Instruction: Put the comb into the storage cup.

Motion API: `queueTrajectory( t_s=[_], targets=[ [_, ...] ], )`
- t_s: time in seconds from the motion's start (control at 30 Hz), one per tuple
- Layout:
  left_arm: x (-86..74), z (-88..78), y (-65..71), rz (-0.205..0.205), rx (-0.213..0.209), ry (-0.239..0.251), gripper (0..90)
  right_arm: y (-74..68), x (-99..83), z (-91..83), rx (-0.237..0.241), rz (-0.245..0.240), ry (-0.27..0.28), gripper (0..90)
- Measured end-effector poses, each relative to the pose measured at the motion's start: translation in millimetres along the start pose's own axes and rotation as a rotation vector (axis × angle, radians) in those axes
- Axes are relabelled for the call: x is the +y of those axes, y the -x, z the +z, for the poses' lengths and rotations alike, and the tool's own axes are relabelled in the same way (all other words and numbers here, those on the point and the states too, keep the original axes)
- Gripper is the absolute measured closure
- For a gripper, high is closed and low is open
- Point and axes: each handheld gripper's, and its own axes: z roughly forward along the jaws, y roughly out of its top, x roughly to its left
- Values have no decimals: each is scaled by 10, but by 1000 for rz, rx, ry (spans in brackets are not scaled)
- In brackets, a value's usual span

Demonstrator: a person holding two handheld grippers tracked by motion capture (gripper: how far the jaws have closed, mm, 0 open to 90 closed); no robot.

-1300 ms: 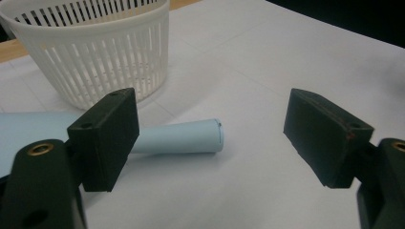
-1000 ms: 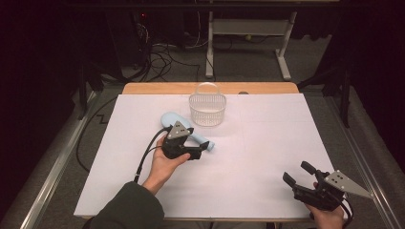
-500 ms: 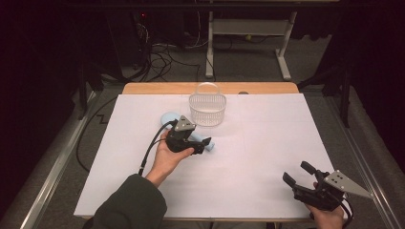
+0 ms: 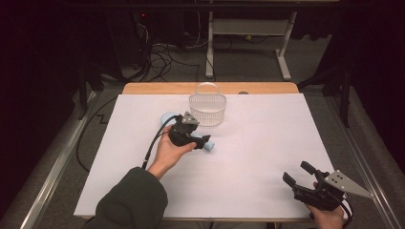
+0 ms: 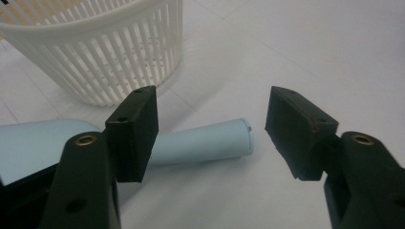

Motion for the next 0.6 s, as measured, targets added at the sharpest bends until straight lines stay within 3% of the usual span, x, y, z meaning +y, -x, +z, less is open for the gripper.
queueTrajectory(
  t_s=[0.13,0.43,0.6],
  targets=[
    [46,34,-10,4,4,-46,400,0,0,-1,1,0,1,180],
    [155,96,-43,22,44,-100,418,3,0,0,5,1,-1,180],
    [229,143,-51,18,38,-127,452,2,0,1,6,0,-1,181]
  ],
)
